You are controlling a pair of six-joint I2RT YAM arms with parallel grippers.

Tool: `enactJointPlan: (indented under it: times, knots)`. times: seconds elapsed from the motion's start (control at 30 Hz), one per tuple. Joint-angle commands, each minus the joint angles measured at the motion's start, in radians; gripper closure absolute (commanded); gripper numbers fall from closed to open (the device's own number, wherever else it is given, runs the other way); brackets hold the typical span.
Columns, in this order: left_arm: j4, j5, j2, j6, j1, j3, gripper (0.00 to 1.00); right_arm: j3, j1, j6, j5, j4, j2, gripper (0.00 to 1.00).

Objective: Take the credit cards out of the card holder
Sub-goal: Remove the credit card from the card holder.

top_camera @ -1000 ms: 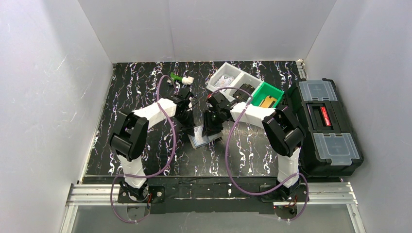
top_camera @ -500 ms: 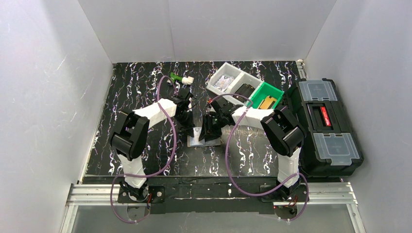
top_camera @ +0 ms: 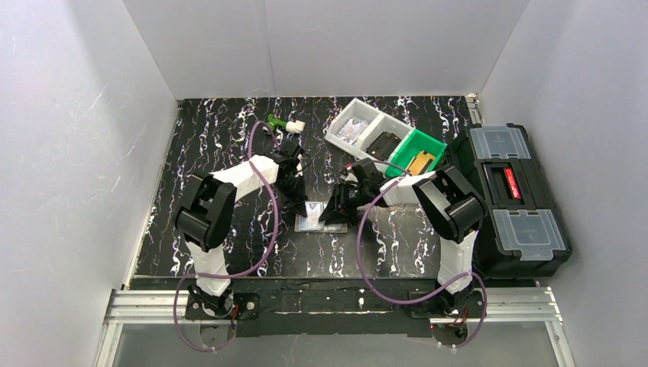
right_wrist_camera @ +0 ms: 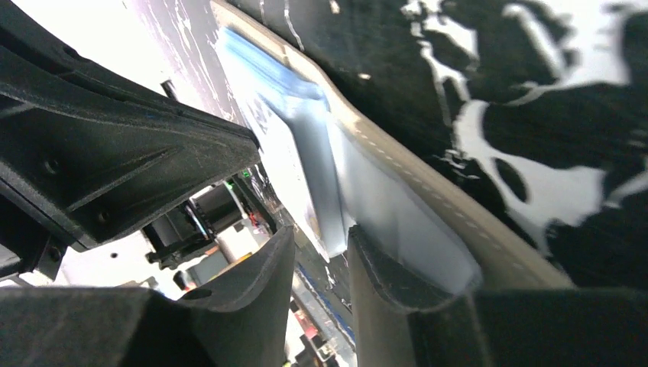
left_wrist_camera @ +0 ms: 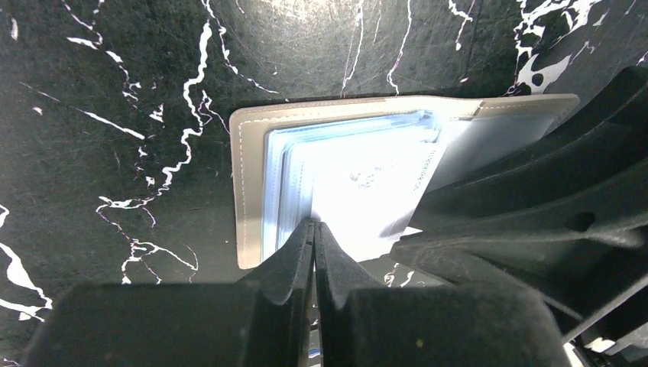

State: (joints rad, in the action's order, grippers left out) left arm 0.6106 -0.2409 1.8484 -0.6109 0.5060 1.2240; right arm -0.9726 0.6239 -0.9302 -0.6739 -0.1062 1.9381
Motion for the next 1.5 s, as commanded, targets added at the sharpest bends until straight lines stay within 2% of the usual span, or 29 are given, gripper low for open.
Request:
enactJointPlan:
  times: [0.0,0.1,0.3,0.53,0.7,0.9,1.03,1.33,1.47]
  knots:
    - [0.054,0.062,0.056,-0.004,0.006,-0.025,1.0,0.06,-0.033,-0.072,-0.019,-0.114,-0.002,0.62]
    - [0.054,0.064,0.058,-0.008,0.006,-0.026,1.0,0.076,-0.041,-0.094,-0.028,-0.155,-0.002,0.69]
    - [0.047,0.057,0.062,-0.012,0.015,-0.025,1.0,0.063,-0.041,-0.115,-0.051,-0.185,0.028,0.75]
    - [0.034,0.045,0.074,-0.026,0.032,-0.025,1.0,0.038,-0.038,-0.112,-0.061,-0.179,0.049,0.76]
    - [0.033,0.05,0.078,-0.033,0.037,-0.026,1.0,0.035,-0.038,-0.109,-0.061,-0.179,0.05,0.81]
    - [0.057,0.097,0.085,-0.049,0.034,-0.026,1.0,0.036,-0.038,-0.049,-0.008,-0.103,0.003,0.94]
    - [0.078,0.119,0.097,-0.049,0.024,-0.018,1.0,0.06,-0.039,-0.004,0.05,-0.048,-0.035,0.99]
    - [0.091,0.135,0.108,-0.048,0.007,-0.018,1.0,0.11,-0.049,0.04,0.144,0.006,-0.081,0.99]
    - [0.087,0.128,0.111,-0.047,0.007,-0.02,1.0,0.115,-0.052,0.049,0.137,0.004,-0.079,0.98]
